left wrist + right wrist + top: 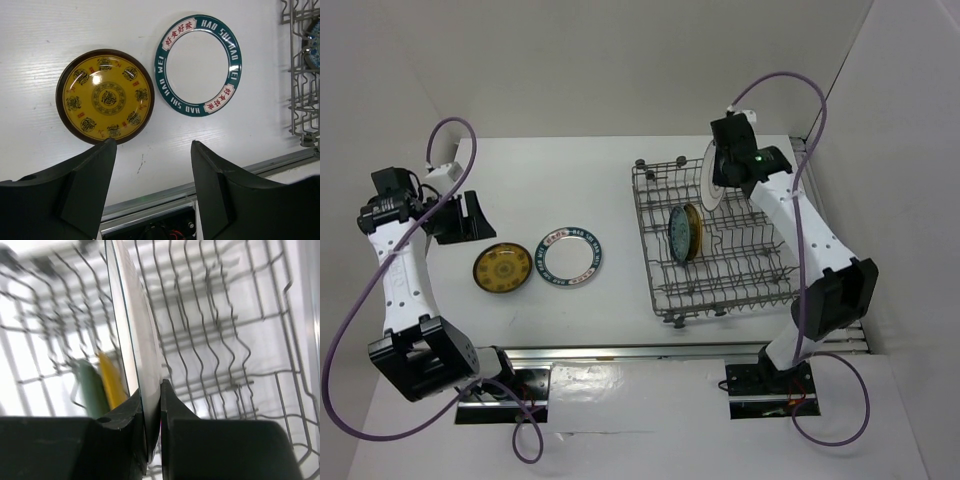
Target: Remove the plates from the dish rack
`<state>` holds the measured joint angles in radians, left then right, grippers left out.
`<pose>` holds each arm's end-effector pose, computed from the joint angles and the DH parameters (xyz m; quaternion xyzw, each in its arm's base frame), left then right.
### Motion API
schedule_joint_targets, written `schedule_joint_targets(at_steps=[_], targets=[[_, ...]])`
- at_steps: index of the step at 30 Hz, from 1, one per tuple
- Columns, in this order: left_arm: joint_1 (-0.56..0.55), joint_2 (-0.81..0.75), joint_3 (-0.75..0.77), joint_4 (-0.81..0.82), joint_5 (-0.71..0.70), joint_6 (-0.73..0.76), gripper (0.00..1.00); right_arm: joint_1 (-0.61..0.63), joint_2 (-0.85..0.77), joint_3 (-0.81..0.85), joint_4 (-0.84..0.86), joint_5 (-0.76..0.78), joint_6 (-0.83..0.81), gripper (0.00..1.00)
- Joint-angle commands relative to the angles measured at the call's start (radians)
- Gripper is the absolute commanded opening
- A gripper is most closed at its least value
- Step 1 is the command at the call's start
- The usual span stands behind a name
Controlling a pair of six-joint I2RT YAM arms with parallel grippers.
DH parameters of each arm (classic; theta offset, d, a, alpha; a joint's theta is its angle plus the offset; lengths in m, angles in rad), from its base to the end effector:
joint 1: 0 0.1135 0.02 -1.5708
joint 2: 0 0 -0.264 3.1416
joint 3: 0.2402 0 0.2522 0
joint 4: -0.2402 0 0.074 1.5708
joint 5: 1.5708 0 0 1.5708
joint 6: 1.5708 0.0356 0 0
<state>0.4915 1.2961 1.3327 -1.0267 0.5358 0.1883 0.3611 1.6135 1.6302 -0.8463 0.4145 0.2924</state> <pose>0.2276 0.1012 0.3491 -0.0646 0.9248 -0.1471 0.3448 0.3298 0.1092 0.3627 0.0432 0.9142 -0.0679 0.3972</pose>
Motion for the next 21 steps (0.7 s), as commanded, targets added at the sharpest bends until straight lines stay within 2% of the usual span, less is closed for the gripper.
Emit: schedule_joint_targets(at_steps=[1,4,6,7,9,10,11,12,13,14,15,17,21], targets=[[-0.018,-0.024,0.036,-0.019,0.044,0.017,0.75,0.032,-0.078,0.097,-0.005,0.070,-0.009,0.00],[-0.027,-0.024,0.036,-0.019,0.044,0.026,0.75,0.056,-0.101,0.097,-0.005,0.125,0.002,0.00],[-0.027,-0.024,0.045,-0.032,0.097,0.054,0.77,0.082,-0.142,0.080,0.050,0.097,-0.012,0.00],[-0.027,-0.024,0.054,-0.048,0.121,0.066,0.83,0.091,-0.162,0.062,0.087,-0.005,-0.027,0.00],[-0.027,-0.024,0.063,-0.084,0.182,0.112,0.88,0.105,-0.225,0.008,0.232,-0.164,-0.039,0.00],[-0.027,-0.024,0.063,-0.099,0.261,0.131,0.91,0.105,-0.243,-0.069,0.289,-0.265,-0.039,0.00],[-0.036,-0.024,0.063,-0.117,0.306,0.151,0.98,0.105,-0.259,-0.114,0.416,-0.480,-0.039,0.00],[-0.036,-0.015,0.074,-0.154,0.390,0.195,1.00,0.105,-0.270,-0.212,0.484,-0.588,0.005,0.00],[-0.045,-0.005,0.074,-0.173,0.426,0.213,1.00,0.105,-0.279,-0.260,0.557,-0.697,0.037,0.00],[-0.045,-0.004,0.074,-0.188,0.450,0.229,1.00,0.105,-0.279,-0.304,0.716,-0.906,0.075,0.00],[-0.057,0.008,0.074,-0.199,0.466,0.238,1.00,0.133,-0.249,-0.381,0.801,-0.996,0.155,0.00],[-0.082,0.018,0.074,-0.199,0.466,0.238,1.00,0.177,-0.207,-0.424,1.018,-1.153,0.214,0.00],[-0.117,0.028,0.027,-0.153,0.403,0.191,1.00,0.310,-0.065,-0.399,1.139,-1.217,0.241,0.00]])
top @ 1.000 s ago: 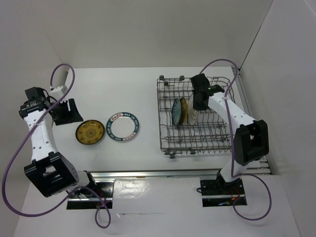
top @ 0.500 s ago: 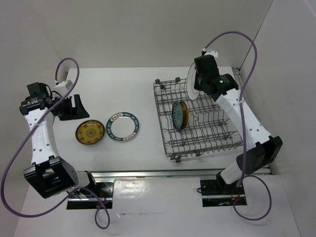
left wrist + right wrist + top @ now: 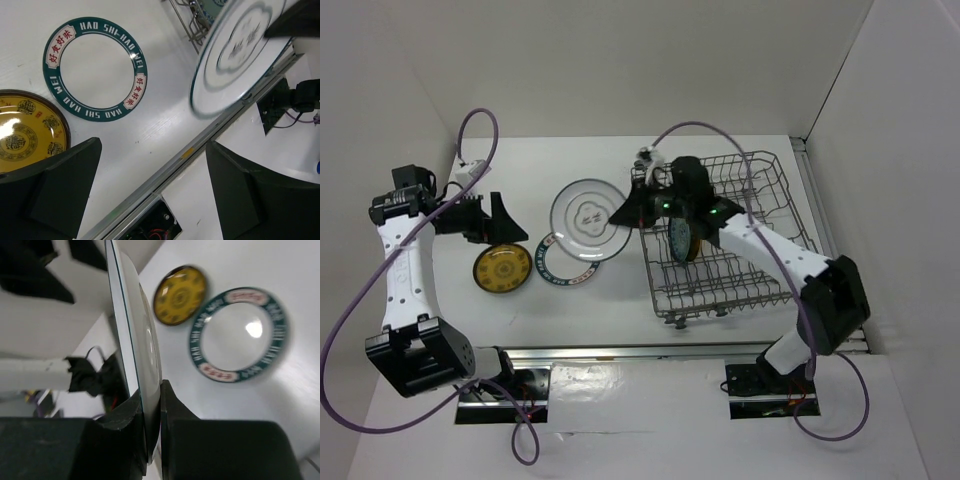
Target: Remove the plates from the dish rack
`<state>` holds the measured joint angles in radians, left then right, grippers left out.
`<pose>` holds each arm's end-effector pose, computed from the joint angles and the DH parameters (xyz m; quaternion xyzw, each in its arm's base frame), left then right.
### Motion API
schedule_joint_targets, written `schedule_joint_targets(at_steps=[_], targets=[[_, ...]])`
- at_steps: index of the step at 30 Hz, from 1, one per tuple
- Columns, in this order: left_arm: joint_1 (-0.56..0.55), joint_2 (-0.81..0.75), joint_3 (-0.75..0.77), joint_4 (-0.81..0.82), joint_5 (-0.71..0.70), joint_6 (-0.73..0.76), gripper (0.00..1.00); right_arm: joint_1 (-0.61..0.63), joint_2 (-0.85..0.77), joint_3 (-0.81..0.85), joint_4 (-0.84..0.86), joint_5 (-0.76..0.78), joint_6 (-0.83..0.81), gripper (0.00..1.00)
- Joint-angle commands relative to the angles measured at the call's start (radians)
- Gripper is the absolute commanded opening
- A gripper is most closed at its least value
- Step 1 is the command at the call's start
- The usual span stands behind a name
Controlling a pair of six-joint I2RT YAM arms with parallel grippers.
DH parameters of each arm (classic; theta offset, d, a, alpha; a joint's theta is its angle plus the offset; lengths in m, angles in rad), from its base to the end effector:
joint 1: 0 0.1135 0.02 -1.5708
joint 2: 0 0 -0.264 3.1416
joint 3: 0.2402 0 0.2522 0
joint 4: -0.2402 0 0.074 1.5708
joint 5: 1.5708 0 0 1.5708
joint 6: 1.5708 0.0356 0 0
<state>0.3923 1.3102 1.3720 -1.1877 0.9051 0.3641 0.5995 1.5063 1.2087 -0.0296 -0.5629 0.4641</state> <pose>0.2270 0.0636 0.3570 0.0841 0.8784 -0.3231 0.3419 0.2810 0.2151 0.3290 -0.2142 0.7681 0.4783 0.3678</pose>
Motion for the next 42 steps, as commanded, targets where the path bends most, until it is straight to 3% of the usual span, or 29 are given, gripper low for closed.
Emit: schedule_joint_targets(at_steps=[1,8,10,12,13,16,17,18,20,22,23,24,28,30,36,42], targets=[[-0.029,0.014,-0.022,0.017,0.014,0.003,1.00,0.086,0.063,0.058,0.338,-0.249,0.070,0.00],[-0.078,0.024,-0.057,0.049,0.014,-0.037,1.00,0.140,0.200,0.144,0.361,-0.318,0.097,0.00],[-0.087,0.024,-0.070,0.062,0.003,-0.037,0.92,0.149,0.212,0.144,0.384,-0.305,0.097,0.00],[-0.096,0.024,-0.080,0.053,0.003,-0.027,0.77,0.149,0.225,0.144,0.396,-0.305,0.108,0.00],[-0.110,0.024,-0.080,0.043,0.003,-0.027,0.58,0.149,0.226,0.144,0.396,-0.305,0.108,0.00],[-0.138,0.033,-0.071,0.031,0.003,-0.016,0.22,0.149,0.255,0.153,0.396,-0.305,0.117,0.00],[-0.138,0.034,-0.071,0.031,0.003,-0.016,0.05,0.149,0.268,0.153,0.381,-0.305,0.117,0.00],[-0.147,0.034,-0.062,0.031,0.003,-0.016,0.00,0.149,0.278,0.166,0.372,-0.293,0.117,0.00],[-0.147,0.043,-0.062,0.048,-0.021,-0.046,0.00,0.149,0.288,0.184,0.297,-0.256,0.107,0.11],[-0.147,0.043,-0.074,0.107,-0.116,-0.105,0.00,0.149,0.289,0.238,0.203,-0.168,0.045,0.40],[-0.147,0.043,-0.086,0.129,-0.159,-0.125,0.00,0.149,0.289,0.259,0.086,-0.123,0.018,0.60],[-0.147,0.053,-0.086,0.147,-0.242,-0.158,0.00,0.149,0.289,0.302,0.023,-0.070,-0.026,0.64],[-0.168,0.139,-0.110,0.189,-0.319,-0.168,0.00,0.149,0.241,0.342,-0.212,0.321,-0.076,0.70],[-0.194,0.178,-0.110,0.212,-0.319,-0.168,0.00,0.149,0.192,0.342,-0.294,0.415,-0.090,0.70],[-0.267,0.308,-0.085,0.252,-0.363,-0.191,0.00,0.137,0.089,0.313,-0.392,0.553,-0.156,0.72],[-0.296,0.424,-0.034,0.281,-0.376,-0.211,0.00,0.126,-0.030,0.253,-0.401,0.592,-0.156,0.72]])
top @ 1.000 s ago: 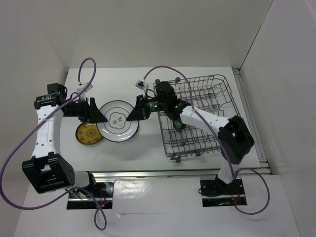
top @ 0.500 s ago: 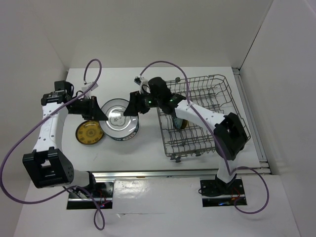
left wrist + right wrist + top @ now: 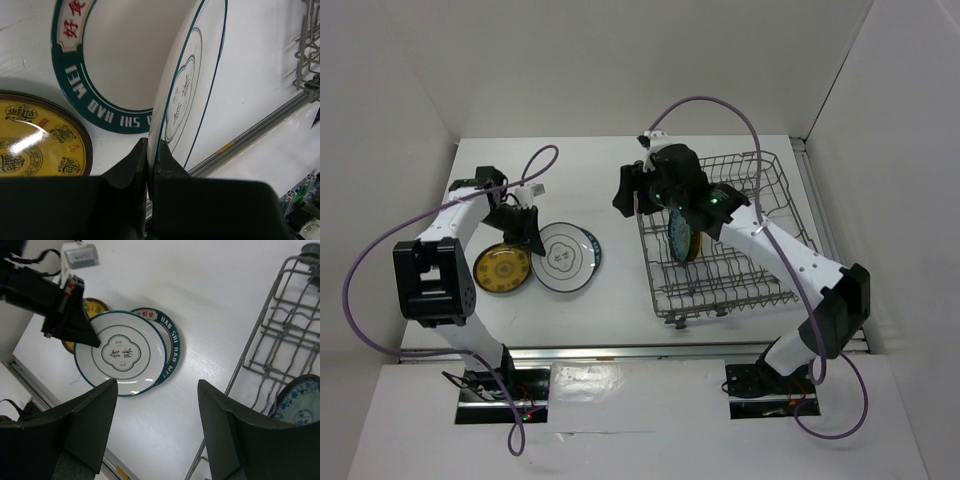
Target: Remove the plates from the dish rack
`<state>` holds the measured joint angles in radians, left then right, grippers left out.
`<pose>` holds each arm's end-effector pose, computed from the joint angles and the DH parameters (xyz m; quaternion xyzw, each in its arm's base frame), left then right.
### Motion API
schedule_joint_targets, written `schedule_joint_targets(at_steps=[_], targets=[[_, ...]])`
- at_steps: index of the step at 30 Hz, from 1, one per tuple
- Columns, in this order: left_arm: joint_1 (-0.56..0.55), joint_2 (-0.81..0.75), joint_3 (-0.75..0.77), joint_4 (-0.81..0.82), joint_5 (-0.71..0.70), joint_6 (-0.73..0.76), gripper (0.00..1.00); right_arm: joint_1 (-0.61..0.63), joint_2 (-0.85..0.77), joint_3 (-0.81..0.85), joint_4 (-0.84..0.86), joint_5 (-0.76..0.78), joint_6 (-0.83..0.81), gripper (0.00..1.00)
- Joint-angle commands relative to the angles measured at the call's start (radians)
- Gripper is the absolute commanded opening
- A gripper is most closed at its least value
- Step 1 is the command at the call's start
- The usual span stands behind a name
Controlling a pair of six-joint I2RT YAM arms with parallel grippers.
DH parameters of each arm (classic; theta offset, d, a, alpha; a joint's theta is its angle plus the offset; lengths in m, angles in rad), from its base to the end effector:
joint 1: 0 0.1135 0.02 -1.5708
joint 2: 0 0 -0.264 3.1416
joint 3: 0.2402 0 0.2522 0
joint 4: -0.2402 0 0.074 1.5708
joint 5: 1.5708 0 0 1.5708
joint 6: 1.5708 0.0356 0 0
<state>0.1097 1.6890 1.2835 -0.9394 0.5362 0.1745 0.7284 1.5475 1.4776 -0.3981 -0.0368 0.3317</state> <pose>0.3234 0.0173 0.2322 0.0609 0.9567 -0.2452 0.1449 0.2679 0.2407 0.3707 -0.1773 0.8331 0.2783 0.4440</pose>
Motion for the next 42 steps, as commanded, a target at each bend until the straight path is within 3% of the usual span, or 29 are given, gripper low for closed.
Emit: schedule_joint_targets(at_steps=[1,2,4,7,9,10,14,20,22,31,34,37,42], targets=[[-0.013,0.058,0.066,0.033,-0.007,-0.021,0.00,-0.003,-0.081,-0.026,-0.033,0.066,-0.023,0.72],[-0.013,0.070,0.066,0.033,-0.007,-0.033,0.00,-0.003,-0.081,-0.026,-0.033,0.066,-0.023,0.72],[-0.022,0.092,0.079,0.033,-0.021,-0.033,0.09,-0.012,-0.107,-0.026,-0.056,0.080,-0.023,0.74],[-0.033,0.106,0.088,0.033,-0.070,-0.033,0.37,-0.012,-0.116,-0.026,-0.105,0.104,-0.023,0.74],[-0.042,0.115,0.088,0.044,-0.111,-0.033,0.46,-0.012,-0.136,-0.014,-0.128,0.118,-0.023,0.75],[-0.042,0.115,0.088,0.044,-0.123,-0.043,0.56,-0.012,-0.136,-0.014,-0.137,0.132,-0.023,0.75],[-0.060,0.106,0.097,0.053,-0.177,-0.043,0.68,-0.012,-0.168,0.007,-0.203,0.187,-0.033,0.76],[-0.114,0.077,0.106,0.042,-0.274,-0.033,0.71,-0.041,-0.168,0.056,-0.399,0.395,0.035,0.77],[-0.154,0.066,0.116,0.042,-0.338,-0.023,0.76,-0.099,-0.159,0.043,-0.426,0.396,0.046,0.77],[-0.260,0.037,0.155,0.021,-0.602,-0.046,0.77,-0.239,-0.159,-0.077,-0.432,0.328,0.046,0.76],[-0.260,-0.001,0.194,0.011,-0.611,-0.079,0.77,-0.268,-0.147,-0.138,-0.420,0.337,0.027,0.71],[-0.260,-0.058,0.214,0.001,-0.579,-0.090,0.77,-0.268,-0.126,-0.171,-0.386,0.337,0.027,0.59],[-0.260,-0.149,0.203,-0.009,-0.527,-0.072,0.77,-0.277,-0.090,-0.235,-0.306,0.308,0.017,0.57]])
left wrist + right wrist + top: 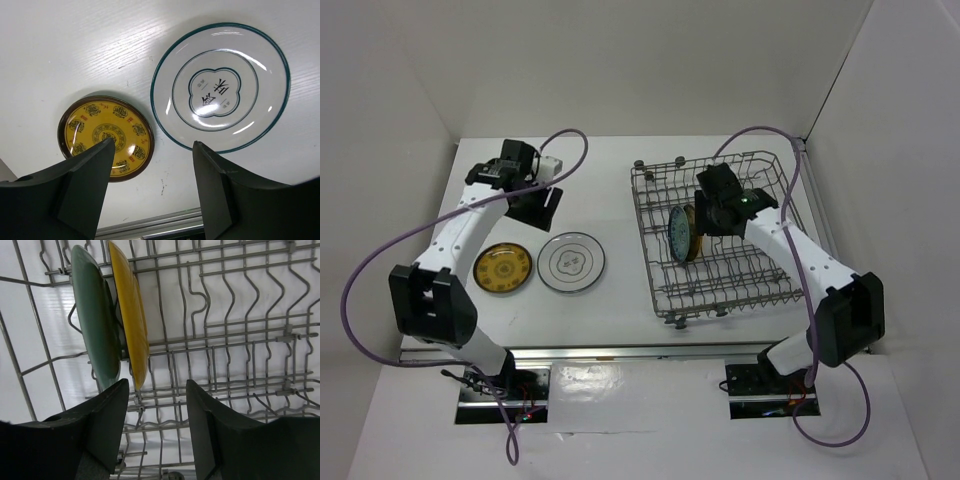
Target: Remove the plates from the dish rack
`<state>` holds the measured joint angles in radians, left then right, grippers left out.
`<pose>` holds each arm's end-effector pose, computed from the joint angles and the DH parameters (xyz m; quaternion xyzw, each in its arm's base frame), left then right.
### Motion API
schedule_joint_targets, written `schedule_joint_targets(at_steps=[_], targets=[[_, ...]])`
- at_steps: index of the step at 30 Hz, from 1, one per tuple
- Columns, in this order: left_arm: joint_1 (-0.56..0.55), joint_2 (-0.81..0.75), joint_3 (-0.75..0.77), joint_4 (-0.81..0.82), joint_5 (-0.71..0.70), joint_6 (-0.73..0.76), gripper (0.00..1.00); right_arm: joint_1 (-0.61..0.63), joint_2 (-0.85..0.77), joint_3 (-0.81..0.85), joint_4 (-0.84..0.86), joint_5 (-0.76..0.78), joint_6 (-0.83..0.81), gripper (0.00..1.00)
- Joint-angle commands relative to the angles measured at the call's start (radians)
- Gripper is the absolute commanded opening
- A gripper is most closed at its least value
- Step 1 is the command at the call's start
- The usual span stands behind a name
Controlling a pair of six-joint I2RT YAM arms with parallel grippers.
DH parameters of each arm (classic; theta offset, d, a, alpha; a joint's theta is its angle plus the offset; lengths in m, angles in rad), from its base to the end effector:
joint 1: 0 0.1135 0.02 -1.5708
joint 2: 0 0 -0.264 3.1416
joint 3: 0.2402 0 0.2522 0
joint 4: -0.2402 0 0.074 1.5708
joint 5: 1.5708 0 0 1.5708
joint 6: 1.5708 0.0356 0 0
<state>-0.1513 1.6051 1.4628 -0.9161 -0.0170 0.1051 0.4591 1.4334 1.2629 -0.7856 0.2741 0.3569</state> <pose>0.3301 -0.0497 0.3065 0.1215 0.9597 0.0024 0.2535 0.2713 0.1234 0.3041 -0.0069 0.9451 -0.0006 0.3268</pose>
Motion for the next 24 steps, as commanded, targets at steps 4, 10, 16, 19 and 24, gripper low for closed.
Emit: schedule_joint_targets(at_steps=[4,10,16,19,24], targets=[[0.001,-0.123,-0.010,-0.041,0.026,-0.002,0.77,-0.017,0.077,-0.042,0.178,-0.062,-0.032,0.55],[0.001,-0.208,-0.059,-0.018,0.026,0.016,0.78,-0.017,0.191,-0.033,0.217,-0.064,-0.021,0.46],[0.001,-0.243,-0.059,-0.018,0.026,0.016,0.78,-0.017,0.199,0.030,0.175,0.000,0.001,0.13],[0.001,-0.252,-0.059,-0.018,0.040,0.016,0.78,-0.017,0.162,0.090,0.117,0.072,-0.012,0.00],[0.001,-0.252,-0.048,-0.027,0.049,0.016,0.78,-0.017,0.113,0.260,-0.027,0.241,-0.038,0.00]])
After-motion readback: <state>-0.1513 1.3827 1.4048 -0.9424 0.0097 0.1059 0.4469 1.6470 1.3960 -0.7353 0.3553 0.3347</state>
